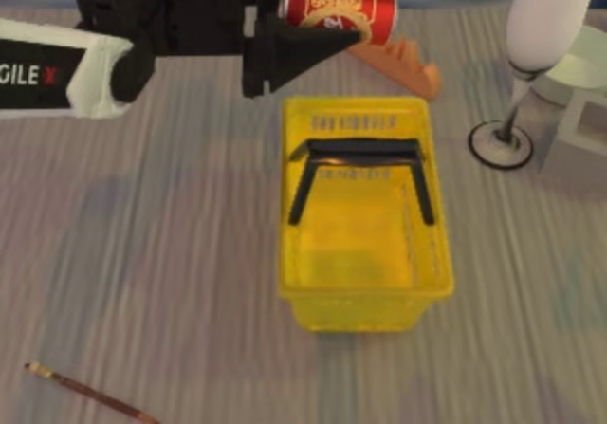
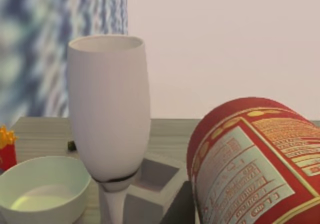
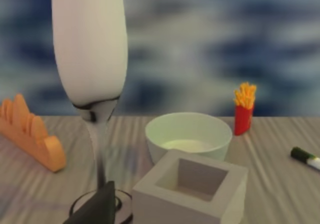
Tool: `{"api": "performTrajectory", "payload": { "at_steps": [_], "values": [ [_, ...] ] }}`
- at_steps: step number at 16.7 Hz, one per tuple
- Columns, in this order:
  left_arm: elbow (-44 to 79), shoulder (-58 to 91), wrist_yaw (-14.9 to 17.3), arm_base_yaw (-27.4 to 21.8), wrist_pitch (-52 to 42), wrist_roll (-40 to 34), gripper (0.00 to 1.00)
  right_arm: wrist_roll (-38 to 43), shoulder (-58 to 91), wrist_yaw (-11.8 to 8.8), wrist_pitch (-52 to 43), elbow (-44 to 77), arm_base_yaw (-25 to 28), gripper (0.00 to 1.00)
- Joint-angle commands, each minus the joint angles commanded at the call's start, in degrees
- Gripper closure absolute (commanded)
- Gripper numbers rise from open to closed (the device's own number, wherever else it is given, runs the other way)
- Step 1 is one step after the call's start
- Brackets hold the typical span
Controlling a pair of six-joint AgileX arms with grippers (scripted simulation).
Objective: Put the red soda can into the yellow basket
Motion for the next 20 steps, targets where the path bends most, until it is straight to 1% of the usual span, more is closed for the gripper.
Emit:
{"api": "performTrajectory", "payload": {
  "at_steps": [2, 4, 9, 11, 16, 20],
  "values": [
    [0.15, 0.43, -0.06, 0.32, 0.09, 0.13, 1.0, 0.0, 0.0, 0.0, 0.0, 0.0, 0.0, 0.0],
    [-0.33, 2.36, 0.1, 0.41, 2.21, 0.12, 1.0, 0.0, 0.0, 0.0, 0.0, 0.0, 0.0, 0.0],
    [-3.17, 10.93, 0.16, 1.21, 14.97, -0.1, 1.0, 0.0, 0.0, 0.0, 0.0, 0.0, 0.0, 0.0],
    [-4.18, 13.36, 0.12, 1.43, 17.97, -0.23, 1.0, 0.0, 0.0, 0.0, 0.0, 0.0, 0.0, 0.0],
    [-4.47, 13.93, 0.1, 1.49, 18.62, -0.26, 1.0, 0.0, 0.0, 0.0, 0.0, 0.0, 0.0, 0.0],
    [-4.47, 13.93, 0.1, 1.49, 18.62, -0.26, 0.7, 0.0, 0.0, 0.0, 0.0, 0.0, 0.0, 0.0]
  ]
}}
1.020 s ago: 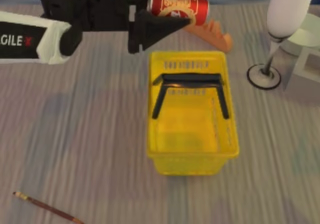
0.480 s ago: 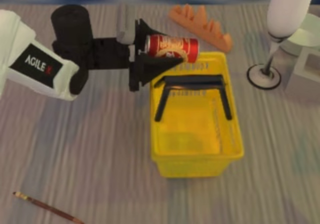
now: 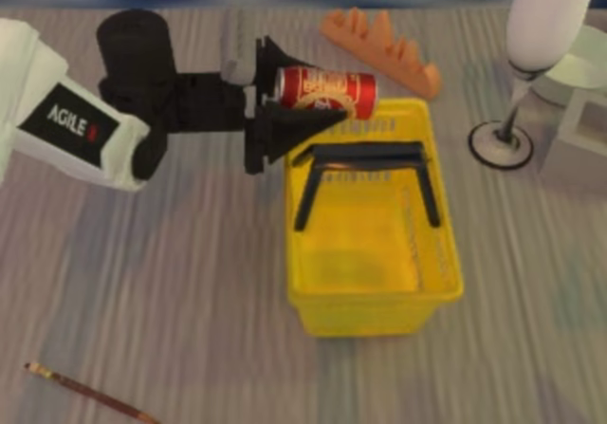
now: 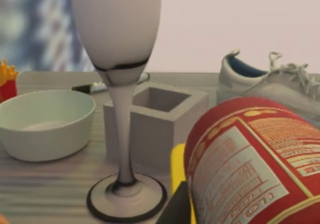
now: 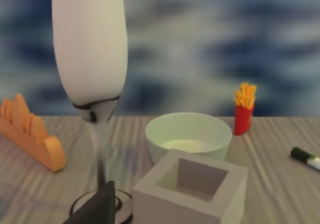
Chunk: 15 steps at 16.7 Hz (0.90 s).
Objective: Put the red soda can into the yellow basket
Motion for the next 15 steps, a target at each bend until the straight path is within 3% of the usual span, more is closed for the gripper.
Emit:
{"api": "performTrajectory", "payload": {
  "at_steps": [9, 15],
  "values": [
    [0.0, 0.0, 0.0, 0.0, 0.0, 0.0, 0.02, 0.0, 0.0, 0.0, 0.0, 0.0, 0.0, 0.0],
    [0.0, 0.0, 0.0, 0.0, 0.0, 0.0, 0.0, 0.0, 0.0, 0.0, 0.0, 0.0, 0.0, 0.0]
  ]
}}
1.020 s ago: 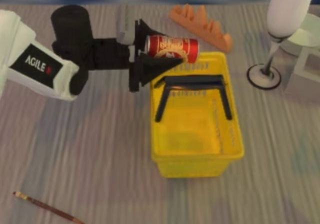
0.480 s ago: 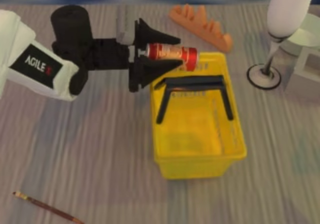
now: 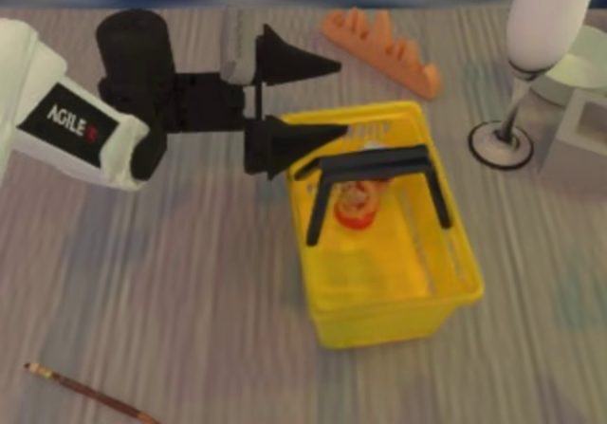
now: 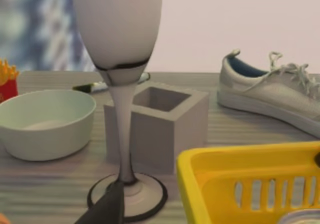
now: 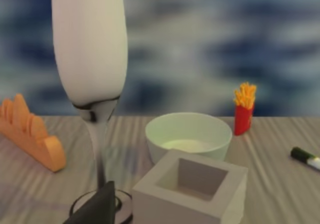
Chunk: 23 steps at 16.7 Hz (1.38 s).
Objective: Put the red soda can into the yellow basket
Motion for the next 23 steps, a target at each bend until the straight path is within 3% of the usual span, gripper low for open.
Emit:
{"api": "performTrajectory", "payload": {
  "at_steps": [5, 9, 14, 23],
  "values": [
    [-0.34, -0.68, -0.52, -0.07, -0.54, -0.18, 0.0, -0.38, 0.57, -0.01, -0.54, 0.53, 0.25, 0.0],
    [-5.65, -8.51, -6.06, 1.63, -6.01, -2.8, 0.0, -5.53, 8.88, 0.02, -8.09, 8.49, 3.41, 0.0],
    [-17.11, -30.32, -19.1, 5.66, -17.19, -6.67, 0.0, -16.96, 31.86, 0.24, -24.85, 30.7, 10.57, 0.0],
    [-43.77, -88.88, -48.84, 13.5, -39.33, -6.84, 0.0, -41.48, 88.48, 0.05, -58.94, 87.75, 26.55, 0.0]
  ]
}}
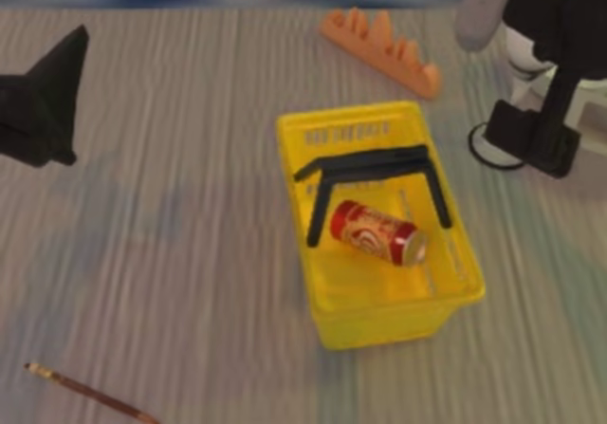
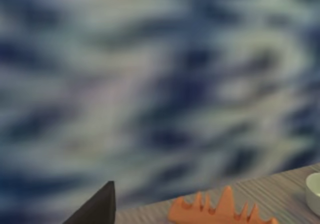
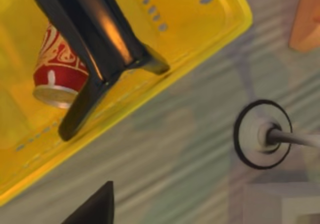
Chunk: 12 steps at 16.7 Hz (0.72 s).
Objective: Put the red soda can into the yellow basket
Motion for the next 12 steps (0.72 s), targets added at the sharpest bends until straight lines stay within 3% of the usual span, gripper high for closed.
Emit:
{"api": "performTrajectory", "payload": {
  "at_steps": [4, 7, 10, 12],
  "values": [
    [-12.67, -23.65, -11.78, 2.5, -9.31, 1.89, 0.0, -9.46, 21.21, 0.0, -13.43, 20.23, 6.07, 0.0],
    [-20.95, -35.98, -18.68, 3.71, -15.16, 3.3, 0.0, -14.63, 32.12, 0.06, -21.27, 30.2, 9.35, 0.0],
    [-26.57, -42.94, -23.07, 4.41, -19.06, 4.28, 0.0, -17.81, 38.51, 0.13, -26.42, 35.99, 11.37, 0.0],
    [-28.03, -44.55, -24.17, 4.59, -20.08, 4.53, 0.0, -18.55, 39.94, 0.15, -27.66, 37.28, 11.83, 0.0]
  ]
}}
